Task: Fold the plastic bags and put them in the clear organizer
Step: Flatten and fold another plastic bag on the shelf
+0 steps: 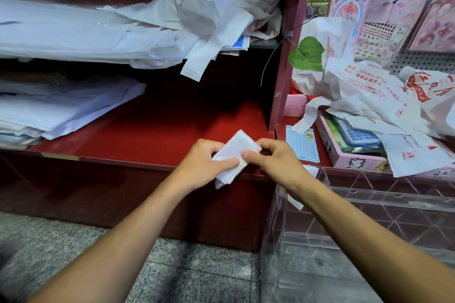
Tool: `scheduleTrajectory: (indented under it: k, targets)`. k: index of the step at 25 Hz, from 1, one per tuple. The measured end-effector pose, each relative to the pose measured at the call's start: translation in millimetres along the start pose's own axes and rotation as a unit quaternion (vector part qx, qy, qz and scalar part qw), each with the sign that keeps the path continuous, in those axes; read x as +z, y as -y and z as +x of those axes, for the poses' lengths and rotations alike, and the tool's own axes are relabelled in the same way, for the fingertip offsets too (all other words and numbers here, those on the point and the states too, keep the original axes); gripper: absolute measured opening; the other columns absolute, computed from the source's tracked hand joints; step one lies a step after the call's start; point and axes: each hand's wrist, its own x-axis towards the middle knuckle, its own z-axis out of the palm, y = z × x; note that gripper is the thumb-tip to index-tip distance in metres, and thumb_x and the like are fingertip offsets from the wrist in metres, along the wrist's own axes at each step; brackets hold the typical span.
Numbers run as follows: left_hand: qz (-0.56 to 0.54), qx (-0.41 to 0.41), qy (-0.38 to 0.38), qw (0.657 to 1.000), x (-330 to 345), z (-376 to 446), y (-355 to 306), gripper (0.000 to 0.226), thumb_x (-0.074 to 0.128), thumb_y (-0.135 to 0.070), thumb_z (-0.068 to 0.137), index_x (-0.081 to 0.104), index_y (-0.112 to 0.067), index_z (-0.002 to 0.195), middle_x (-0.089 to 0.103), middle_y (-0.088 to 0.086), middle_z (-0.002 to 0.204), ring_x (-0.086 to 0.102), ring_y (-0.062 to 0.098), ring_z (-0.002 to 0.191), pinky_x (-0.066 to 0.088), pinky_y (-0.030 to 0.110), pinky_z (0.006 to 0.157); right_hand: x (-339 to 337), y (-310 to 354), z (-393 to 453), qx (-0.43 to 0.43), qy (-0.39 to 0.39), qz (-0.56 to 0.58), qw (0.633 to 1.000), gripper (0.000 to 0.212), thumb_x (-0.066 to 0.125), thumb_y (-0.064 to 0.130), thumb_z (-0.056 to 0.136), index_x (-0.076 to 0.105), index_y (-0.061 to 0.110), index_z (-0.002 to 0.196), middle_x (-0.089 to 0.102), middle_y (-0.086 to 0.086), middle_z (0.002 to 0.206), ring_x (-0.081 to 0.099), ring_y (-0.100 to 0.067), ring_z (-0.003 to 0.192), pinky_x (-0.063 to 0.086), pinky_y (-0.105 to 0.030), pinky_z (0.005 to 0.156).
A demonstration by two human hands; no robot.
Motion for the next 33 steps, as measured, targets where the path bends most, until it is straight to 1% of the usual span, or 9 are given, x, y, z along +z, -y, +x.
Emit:
scheduleTrajectory:
  k: [4,9,13,16,18,22,24,29,33]
  targets:
    - [-0.178,-0.070,-0.008,0.981,23.3,-1.3,-35.5,0.006,0.074,-0.018,0.086,0.077,-0.013,0.088,0.076,0.001,0.081,0.067,0.010,0.074,0.050,0.021,0.068,-25.2,22.3,-17.4,0.084,-0.033,0.244,0.966,0.016,0.068,0.015,0.091,0.057,0.016,0.079,0.052,0.010,0.049,0.048,-0.003,0.044,0.044,-0.027,0.060]
    - [-0.300,-0.119,-0.043,0.945,69.0,5.5,-72.9,0.011,0.072,-0.026,0.087,0.075,-0.015,0.089,0.071,-0.009,0.073,0.061,0.004,0.068,0.045,0.018,0.065,-53.3,19.7,-38.1,0.139,-0.056,0.225,0.963,0.005,0.070,0.007,0.086,0.067,0.011,0.089,0.068,-0.005,0.075,0.058,-0.010,0.056,0.049,-0.022,0.052]
    - [0.011,0.045,-0.085,0.995,91.1,5.2,-66.9,0.014,0.066,-0.008,0.079,0.065,-0.022,0.080,0.062,-0.014,0.069,0.051,-0.001,0.067,0.041,0.019,0.067,-102.7,6.6,-45.9,0.152,-0.212,0.206,0.943,0.012,0.066,0.000,0.081,0.067,0.013,0.082,0.071,-0.004,0.076,0.062,-0.016,0.064,0.049,-0.023,0.055]
    - [0.170,0.117,0.018,0.978,100.5,5.0,-61.8,0.023,0.061,-0.012,0.078,0.065,-0.034,0.085,0.054,-0.021,0.082,0.042,-0.003,0.089,0.038,0.028,0.089,-130.0,-6.6,-51.7,0.144,-0.273,0.148,0.940,0.010,0.067,0.001,0.078,0.069,0.011,0.080,0.070,-0.001,0.073,0.062,-0.019,0.071,0.049,-0.025,0.063]
    - [0.191,0.114,0.092,0.971,106.4,5.2,-61.3,0.039,0.059,-0.012,0.081,0.060,-0.035,0.112,0.058,-0.026,0.094,0.038,-0.006,0.098,0.028,0.028,0.093,-135.9,-11.4,-57.0,0.137,-0.251,0.146,0.947,0.010,0.067,0.002,0.083,0.070,0.011,0.085,0.072,-0.003,0.080,0.066,-0.018,0.072,0.054,-0.026,0.060]
    - [0.150,0.043,0.130,0.979,120.0,15.5,-63.5,0.091,0.055,-0.008,0.076,0.015,-0.037,0.153,0.060,-0.022,0.129,0.029,0.004,0.128,0.017,0.028,0.102,-139.2,-23.4,-62.4,0.094,-0.176,0.112,0.974,0.016,0.068,0.008,0.089,0.072,0.011,0.105,0.075,-0.004,0.095,0.072,-0.019,0.081,0.062,-0.040,0.067]
    - [0.079,-0.018,0.131,0.988,122.8,22.2,-60.1,0.100,0.051,-0.014,0.070,0.007,-0.043,0.154,0.060,-0.020,0.132,0.030,0.011,0.139,0.023,0.037,0.114,-140.3,-28.5,-60.0,0.060,-0.171,0.046,0.982,0.025,0.069,0.003,0.086,0.071,0.010,0.110,0.075,-0.005,0.096,0.070,-0.020,0.083,0.059,-0.034,0.074]
    - [0.027,-0.050,0.124,0.991,120.9,28.1,-54.9,0.097,0.058,-0.013,0.070,0.016,-0.053,0.148,0.063,-0.016,0.119,0.048,0.015,0.129,0.045,0.044,0.104,-132.8,-32.7,-59.1,-0.027,-0.110,-0.154,0.982,0.029,0.062,-0.002,0.085,0.071,0.019,0.104,0.071,0.007,0.091,0.062,0.002,0.074,0.049,-0.016,0.064]
    - [0.046,-0.031,0.130,0.990,119.0,29.7,-50.8,0.083,0.059,-0.024,0.061,0.037,-0.050,0.136,0.066,-0.029,0.104,0.053,0.013,0.120,0.043,0.045,0.103,-128.3,-29.2,-51.9,-0.066,-0.057,-0.240,0.967,0.031,0.057,-0.003,0.084,0.071,0.020,0.101,0.073,0.001,0.093,0.067,-0.012,0.084,0.054,-0.028,0.075]
